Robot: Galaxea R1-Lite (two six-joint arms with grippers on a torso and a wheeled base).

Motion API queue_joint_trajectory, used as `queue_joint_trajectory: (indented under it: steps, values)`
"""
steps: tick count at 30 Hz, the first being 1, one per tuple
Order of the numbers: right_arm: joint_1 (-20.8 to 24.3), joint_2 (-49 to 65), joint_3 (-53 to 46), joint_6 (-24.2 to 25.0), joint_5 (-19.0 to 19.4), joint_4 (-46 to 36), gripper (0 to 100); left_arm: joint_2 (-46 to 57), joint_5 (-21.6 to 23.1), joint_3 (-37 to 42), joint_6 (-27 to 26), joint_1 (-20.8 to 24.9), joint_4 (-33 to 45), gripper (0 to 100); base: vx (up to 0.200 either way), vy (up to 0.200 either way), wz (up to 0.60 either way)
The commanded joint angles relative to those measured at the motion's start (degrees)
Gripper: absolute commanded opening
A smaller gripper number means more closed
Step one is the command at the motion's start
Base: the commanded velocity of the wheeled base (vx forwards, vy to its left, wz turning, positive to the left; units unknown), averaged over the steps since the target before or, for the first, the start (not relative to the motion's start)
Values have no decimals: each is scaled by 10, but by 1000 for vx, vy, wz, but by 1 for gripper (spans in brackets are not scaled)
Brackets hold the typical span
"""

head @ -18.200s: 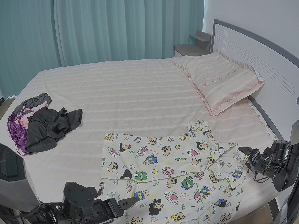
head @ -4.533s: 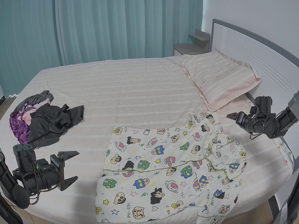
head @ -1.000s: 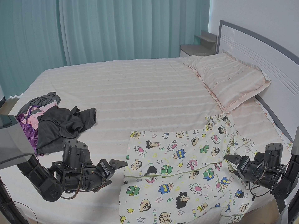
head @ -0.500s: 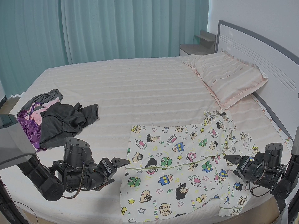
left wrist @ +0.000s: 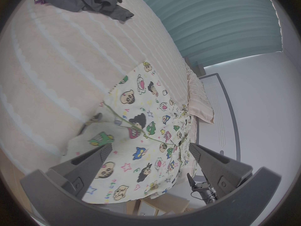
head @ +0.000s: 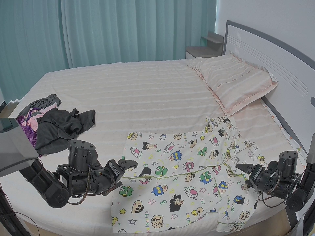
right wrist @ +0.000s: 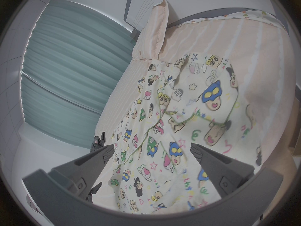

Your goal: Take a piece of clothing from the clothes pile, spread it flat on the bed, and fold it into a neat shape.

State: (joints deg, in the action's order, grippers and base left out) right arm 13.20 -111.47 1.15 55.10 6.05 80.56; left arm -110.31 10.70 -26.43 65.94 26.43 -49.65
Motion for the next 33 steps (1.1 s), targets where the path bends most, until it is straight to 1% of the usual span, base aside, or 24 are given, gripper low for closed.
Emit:
queue_joint_trajectory:
  steps: [1, 2, 3, 4, 6, 7, 8, 9, 10, 11, 12, 13, 14, 15, 16, 17, 18, 21, 22, 24, 27, 29, 33]
  values:
    - [1, -1, -4, 0, 0, 0, 100, -15, -4, -29, -9, -22, 0, 100, 0, 0, 0]
    - [2, -1, -4, 0, 0, 0, 100, -17, -4, -45, -22, -39, 0, 100, 0, 0, 0]
    - [2, -1, -4, 0, 0, 0, 100, -19, -3, -53, -29, -45, 1, 100, 0, 0, 0]
    - [2, 0, -4, 0, 0, 0, 100, -27, -1, -83, -59, -67, 9, 100, 0, 0, 0]
    - [4, 0, -4, 0, 0, 0, 100, -37, -1, -104, -78, -77, 14, 100, 0, 0, 0]
    - [6, 0, -4, 0, -1, 1, 100, -57, -2, -142, -113, -89, 32, 100, 0, 0, 0]
    - [6, 0, -4, 0, -1, 1, 100, -59, -2, -145, -116, -90, 34, 100, 0, 0, 0]
    - [8, 0, -5, 0, -1, 1, 100, -74, -3, -180, -147, -96, 65, 100, 0, 0, 0]
    - [9, 0, -5, 0, -2, 1, 100, -80, -4, -192, -159, -98, 80, 100, 0, 0, 0]
    - [9, 0, -6, 0, -2, 1, 100, -101, -5, -229, -190, -103, 120, 100, 0, 0, 0]
    - [9, 0, -7, 0, -3, 2, 100, -104, -5, -234, -194, -103, 127, 100, 0, 0, 0]
    - [9, 0, -8, 0, -3, 7, 100, -126, -6, -261, -217, -106, 148, 100, 0, 0, 0]
    - [9, -1, -8, 0, -3, 9, 100, -140, -6, -272, -231, -110, 150, 100, 0, 0, 0]
    - [9, -1, -8, 1, -3, 12, 100, -164, -8, -289, -263, -120, 150, 100, 0, 0, 0]
    - [9, -2, -8, 1, -3, 13, 100, -174, -9, -296, -280, -125, 150, 100, 0, 0, 0]
    - [9, -2, -8, 1, -3, 13, 100, -174, -9, -296, -280, -125, 150, 100, 0, 0, 0]
    - [10, -2, -8, 1, -2, 12, 100, -208, -26, -321, -323, -133, 153, 100, 0, 0, 0]
    - [17, -6, -10, 1, -4, 13, 100, -232, -41, -348, -327, -132, 153, 100, 0, 0, 0]
    - [22, -6, -11, 1, -9, 12, 100, -247, -50, -371, -328, -132, 155, 100, 0, 0, 0]
    - [27, -7, -11, 1, -21, 12, 100, -269, -63, -391, -332, -132, 154, 100, 0, 0, 0]
    - [29, -9, -11, 2, -26, 13, 100, -293, -85, -425, -332, -138, 153, 100, 0, 0, 0]
    - [30, -9, -11, 2, -26, 13, 100, -304, -89, -453, -328, -144, 156, 100, 0, 0, 0]
    - [30, -9, -11, 2, -25, 13, 100, -315, -89, -469, -327, -142, 161, 100, 0, 0, 0]
